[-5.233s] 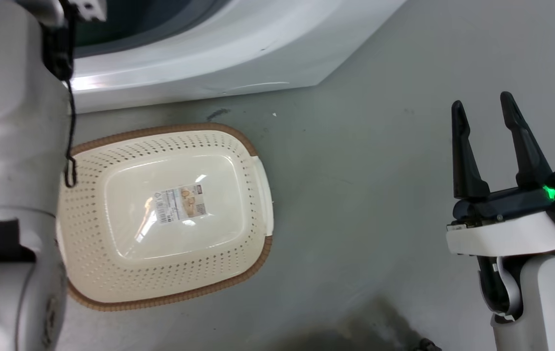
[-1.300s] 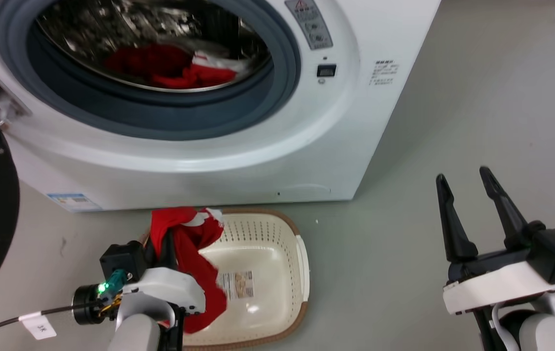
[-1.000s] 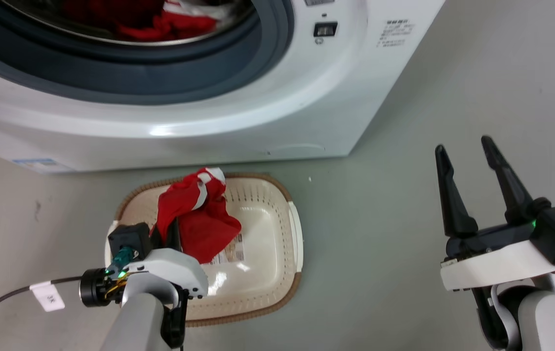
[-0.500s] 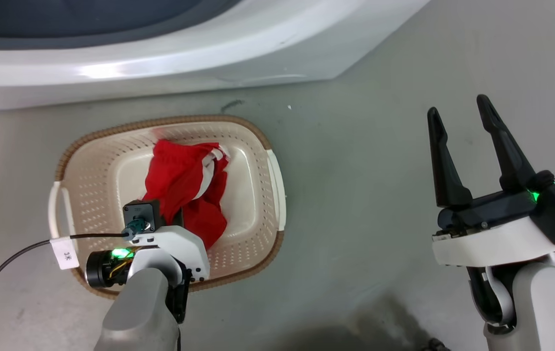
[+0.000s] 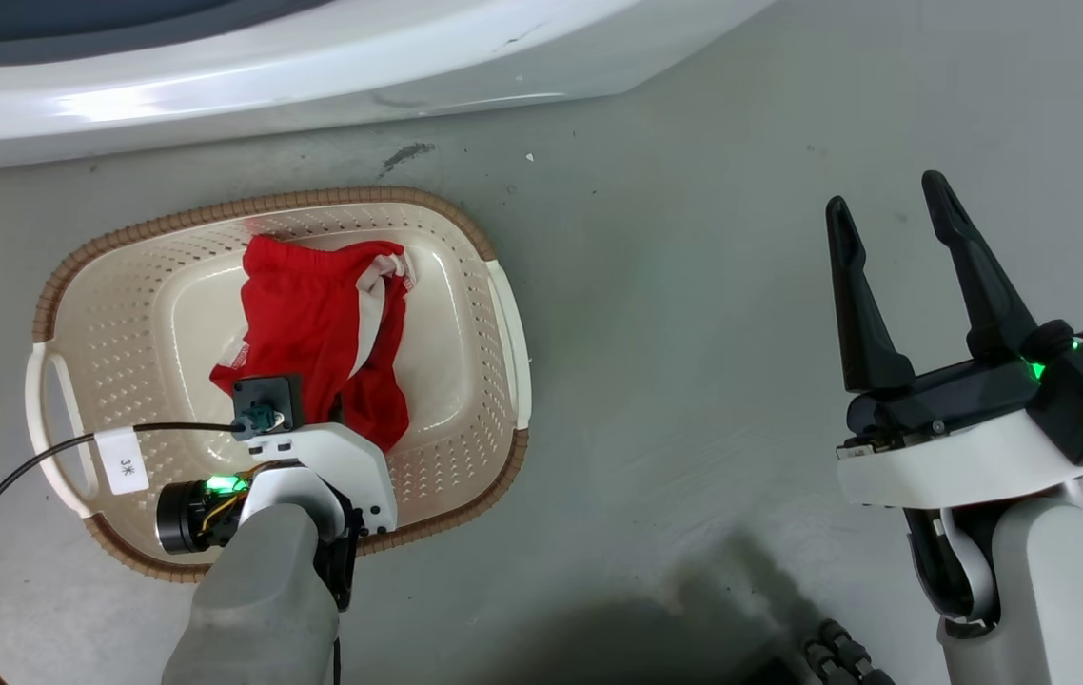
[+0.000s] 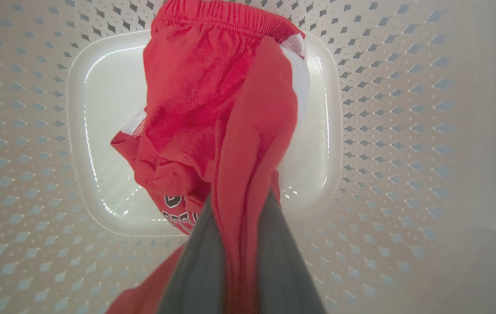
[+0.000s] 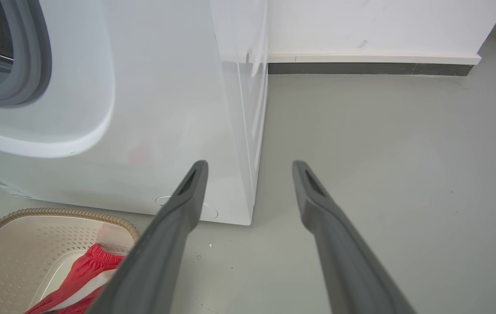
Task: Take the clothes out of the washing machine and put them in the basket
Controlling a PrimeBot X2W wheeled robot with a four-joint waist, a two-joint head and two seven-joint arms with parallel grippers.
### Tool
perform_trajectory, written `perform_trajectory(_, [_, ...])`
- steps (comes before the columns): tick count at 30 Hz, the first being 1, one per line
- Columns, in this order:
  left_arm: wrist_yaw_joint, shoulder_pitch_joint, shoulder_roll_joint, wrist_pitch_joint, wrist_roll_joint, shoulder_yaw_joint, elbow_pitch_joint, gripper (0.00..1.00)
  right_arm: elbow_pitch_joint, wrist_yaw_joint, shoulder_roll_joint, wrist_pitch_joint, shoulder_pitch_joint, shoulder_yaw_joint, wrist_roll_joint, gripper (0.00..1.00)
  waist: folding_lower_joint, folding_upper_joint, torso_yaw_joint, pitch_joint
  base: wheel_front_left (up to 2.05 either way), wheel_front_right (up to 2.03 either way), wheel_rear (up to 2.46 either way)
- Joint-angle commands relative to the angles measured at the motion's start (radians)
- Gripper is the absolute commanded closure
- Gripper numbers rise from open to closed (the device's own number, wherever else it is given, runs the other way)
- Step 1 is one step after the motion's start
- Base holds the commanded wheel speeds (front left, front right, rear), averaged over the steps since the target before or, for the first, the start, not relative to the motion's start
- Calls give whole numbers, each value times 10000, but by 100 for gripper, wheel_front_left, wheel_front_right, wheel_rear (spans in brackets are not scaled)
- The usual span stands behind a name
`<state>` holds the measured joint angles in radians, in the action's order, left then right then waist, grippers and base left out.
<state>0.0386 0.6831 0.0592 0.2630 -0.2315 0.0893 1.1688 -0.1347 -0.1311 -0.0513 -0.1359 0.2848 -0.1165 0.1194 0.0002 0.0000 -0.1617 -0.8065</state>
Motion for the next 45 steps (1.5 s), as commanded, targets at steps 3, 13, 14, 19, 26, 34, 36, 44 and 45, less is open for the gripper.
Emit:
perform_trajectory(3, [71, 181, 32, 26, 66, 8, 82, 0, 87, 7, 22, -75, 168, -1, -45, 0, -2, 0, 48, 213, 0, 0, 0])
perform_trajectory(13, [17, -1011, -59, 26, 80, -7, -944, 0, 548, 7, 19, -5, -369, 92, -328, 0, -2, 0, 520, 2272, 0, 0, 0])
perform_trajectory(14, [27, -1167, -70, 26, 50, -40, -1128, 0, 544, 7, 19, 50, -464, 116, -370, 0, -2, 0, 569, 2481, 0, 0, 0])
perform_trajectory(19, [46, -2082, -93, 25, -76, -86, -2138, 0, 575, 7, 19, 265, -926, 243, -649, 0, -2, 0, 817, 3593, 0, 0, 0])
perform_trajectory(26, [348, -3175, -97, 26, -400, 290, -4052, 0, 466, 7, 21, 555, -1547, 405, -607, 0, -2, 0, 1123, 4658, 0, 0, 0])
perform_trajectory(34, [736, -3756, -95, 26, 64, 422, -6672, 0, 198, 7, 19, 801, -2090, 771, -820, 0, -2, 0, 1392, 5412, 0, 0, 0])
perform_trajectory(36, [723, -3751, -95, 26, 272, 366, -7203, 0, 173, 7, 21, 849, -2173, 815, -796, 0, -2, 0, 1405, 5578, 0, 0, 0])
perform_trajectory(44, [487, -3160, -66, 27, 932, 287, -8094, 0, 50, 7, 21, 998, -2414, 897, -595, 0, -2, 0, 1452, 5920, 0, 0, 0])
perform_trajectory(45, [454, -3046, -62, 27, 964, 255, -7992, 0, 32, 7, 21, 985, -2426, 899, -639, 0, -2, 0, 1446, 5937, 0, 0, 0])
